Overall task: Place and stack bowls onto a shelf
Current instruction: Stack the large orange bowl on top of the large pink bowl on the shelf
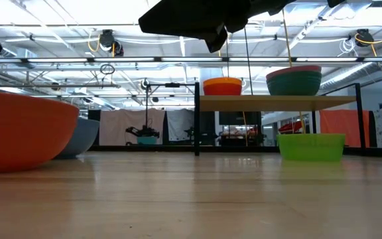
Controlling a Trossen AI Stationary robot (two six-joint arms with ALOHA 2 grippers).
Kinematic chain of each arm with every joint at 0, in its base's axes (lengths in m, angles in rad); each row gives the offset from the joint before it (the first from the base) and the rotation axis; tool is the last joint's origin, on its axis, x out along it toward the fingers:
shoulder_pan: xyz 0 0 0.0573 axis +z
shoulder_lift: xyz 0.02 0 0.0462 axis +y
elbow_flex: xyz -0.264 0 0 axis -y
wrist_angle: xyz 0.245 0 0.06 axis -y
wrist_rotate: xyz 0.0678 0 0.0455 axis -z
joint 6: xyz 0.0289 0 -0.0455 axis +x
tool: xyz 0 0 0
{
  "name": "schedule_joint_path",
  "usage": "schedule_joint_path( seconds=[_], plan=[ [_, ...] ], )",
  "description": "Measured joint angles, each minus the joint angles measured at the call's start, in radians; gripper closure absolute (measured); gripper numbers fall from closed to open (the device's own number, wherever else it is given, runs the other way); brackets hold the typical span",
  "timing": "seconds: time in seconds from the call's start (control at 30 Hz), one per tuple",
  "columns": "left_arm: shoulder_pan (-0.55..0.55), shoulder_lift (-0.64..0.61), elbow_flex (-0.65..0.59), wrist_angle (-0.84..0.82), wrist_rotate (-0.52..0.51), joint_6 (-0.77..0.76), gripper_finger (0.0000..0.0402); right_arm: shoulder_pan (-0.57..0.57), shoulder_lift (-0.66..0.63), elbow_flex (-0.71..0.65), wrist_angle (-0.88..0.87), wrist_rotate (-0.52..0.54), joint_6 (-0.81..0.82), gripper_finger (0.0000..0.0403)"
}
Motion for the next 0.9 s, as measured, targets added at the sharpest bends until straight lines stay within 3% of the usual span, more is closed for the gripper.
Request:
schedule_joint_path(
  seconds=[0.37,0.57,0.73,0.9],
  plan=[
    [0.03,0.034,0.0,-0.002,-0.021,0.221,0.0385,-0.016,-0.021,0.015,-0.051,-0.078,0.025,0.0403],
    [0.098,0.03,-0.001,0.039,-0.02,0.378,0.0383,-0.035,-0.052,0.138,-0.321,-0.105,0.005,0.0403],
    [0.183,0.027,0.061,0.051,-0.011,0.571,0.0394,-0.035,-0.052,0.286,-0.549,-0.106,-0.103,0.0403],
    [0.29,0.027,0.144,0.062,0.079,0.77,0.0386,-0.036,-0.051,0.362,-0.663,-0.105,-0.221,0.0384]
  ],
)
